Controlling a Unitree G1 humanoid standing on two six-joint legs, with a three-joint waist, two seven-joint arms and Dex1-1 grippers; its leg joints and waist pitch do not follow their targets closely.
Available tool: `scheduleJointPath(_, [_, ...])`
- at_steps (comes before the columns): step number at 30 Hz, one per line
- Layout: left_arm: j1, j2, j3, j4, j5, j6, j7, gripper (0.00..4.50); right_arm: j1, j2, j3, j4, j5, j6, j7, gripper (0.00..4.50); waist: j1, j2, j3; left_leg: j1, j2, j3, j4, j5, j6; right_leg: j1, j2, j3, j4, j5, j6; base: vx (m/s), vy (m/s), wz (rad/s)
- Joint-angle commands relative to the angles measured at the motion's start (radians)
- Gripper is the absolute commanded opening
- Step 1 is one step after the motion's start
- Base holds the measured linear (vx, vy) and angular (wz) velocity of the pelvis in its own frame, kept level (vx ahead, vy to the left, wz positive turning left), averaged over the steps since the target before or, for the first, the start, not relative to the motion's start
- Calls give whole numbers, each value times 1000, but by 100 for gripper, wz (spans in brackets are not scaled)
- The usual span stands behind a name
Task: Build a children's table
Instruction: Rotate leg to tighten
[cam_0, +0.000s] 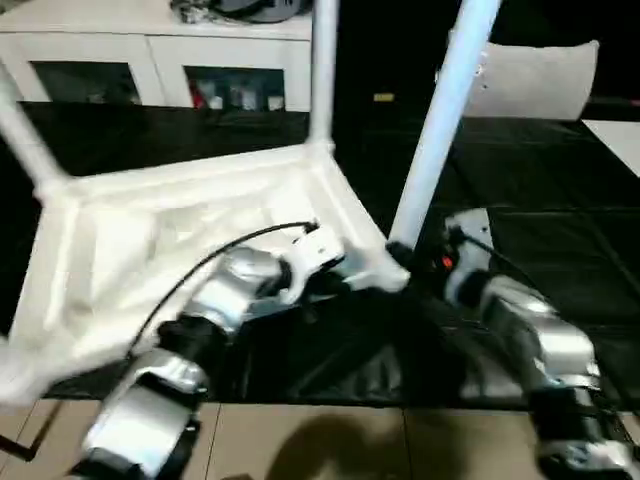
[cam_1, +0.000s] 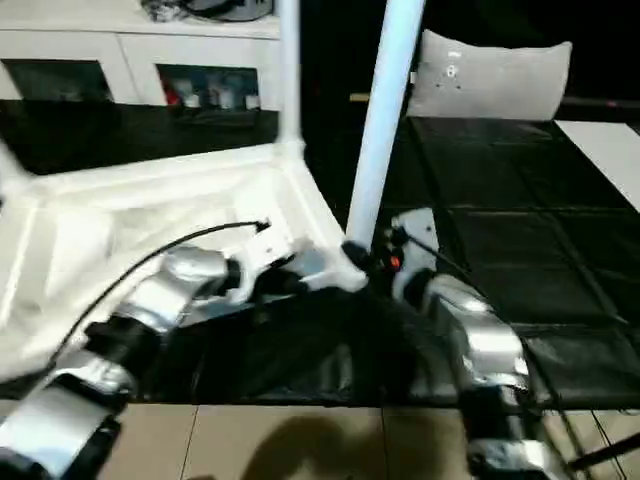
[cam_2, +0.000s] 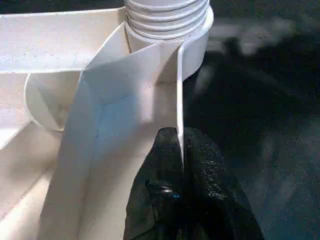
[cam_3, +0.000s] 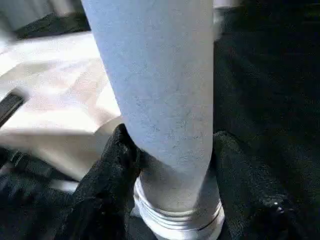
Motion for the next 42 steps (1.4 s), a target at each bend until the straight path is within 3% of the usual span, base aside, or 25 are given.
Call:
scheduleJointPath(1, [-6,-39,-15,-5,-6,-16,10,0,-13,26,21,24,15,-12,-1,264,9,-2,-62,-8,35,-4,-69,-124,27,53,-77,42,-84,-181,-197,0,0,0])
scheduleJointPath(6, [2,-7,-36,1,31,-69,12,0,27,-1,14,-40,44,-56,98,292,13,-2,-64,-9,38,-3,-67,-99,61,59,-77,41,-75,-79,-227,0,0,0])
scheduleJointPath(11, [15,36,-54,-6,36,-108,-46,0,43,-63,32,-35,25,-79,156,352,18,-1,-62,-8,39,-1,-68,-104,63,58,-79,41,-77,-103,-228,0,0,0])
scheduleJointPath(12, [15,36,-54,-6,36,-108,-46,0,43,-63,32,-35,25,-79,156,352,19,-2,-62,-9,39,-2,-67,-102,64,60,-78,42,-77,-99,-226,0,0,0])
scheduleJointPath(15, [39,106,-87,-6,48,-222,-154,0,66,-181,47,-40,23,-130,322,360,23,-1,-62,-9,41,-3,-67,-117,76,60,-79,41,-77,-93,-229,0,0,0])
scheduleJointPath(21, [57,165,-136,-19,38,-339,-309,0,72,-281,85,-28,27,-209,525,360,26,-2,-58,-4,44,-1,-69,-150,73,54,-80,41,-81,-164,-224,0,0,0])
scheduleJointPath(23, [58,180,-145,-31,23,-360,-368,0,70,-315,108,-15,27,-234,597,360,33,-6,-60,-3,48,0,-67,-137,81,54,-81,41,-75,-125,-239,0,0,0])
scheduleJointPath(25, [58,201,-158,-39,10,-397,-434,0,62,-342,130,3,33,-244,672,360,44,-3,-61,-2,49,2,-66,-128,89,53,-81,41,-72,-105,-249,0,0,0])
scheduleJointPath(28, [57,217,-169,-49,2,-425,-486,0,54,-352,144,20,43,-249,737,326,55,-3,-61,-1,52,4,-66,-132,91,51,-82,40,-70,-108,-251,0,0,0])
scheduleJointPath(31, [58,225,-174,-59,-6,-436,-522,0,48,-351,157,30,54,-248,785,321,56,-3,-60,-1,53,3,-68,-136,84,51,-82,39,-70,-121,-249,0,0,0])
scheduleJointPath(32, [58,228,-176,-66,-11,-438,-539,0,46,-350,165,29,64,-240,811,288,58,-4,-62,-1,52,4,-66,-135,84,51,-83,39,-70,-122,-252,0,0,0])
scheduleJointPath(36, [54,238,-188,-73,-14,-451,-578,0,41,-349,196,28,92,-211,878,256,61,-2,-62,-2,53,3,-66,-128,89,50,-81,38,-67,-105,-255,0,0,0])
scheduleJointPath(37, [52,240,-192,-68,-11,-458,-585,0,40,-349,205,30,97,-199,897,238,66,-8,-63,-2,52,4,-66,-119,92,52,-82,38,-66,-111,-253,0,0,0])
scheduleJointPath(42, [49,240,-188,-60,-14,-465,-594,0,39,-346,215,42,104,-174,934,217,71,-7,-61,-2,53,4,-67,-127,77,49,-83,38,-69,-140,-242,0,0,0])
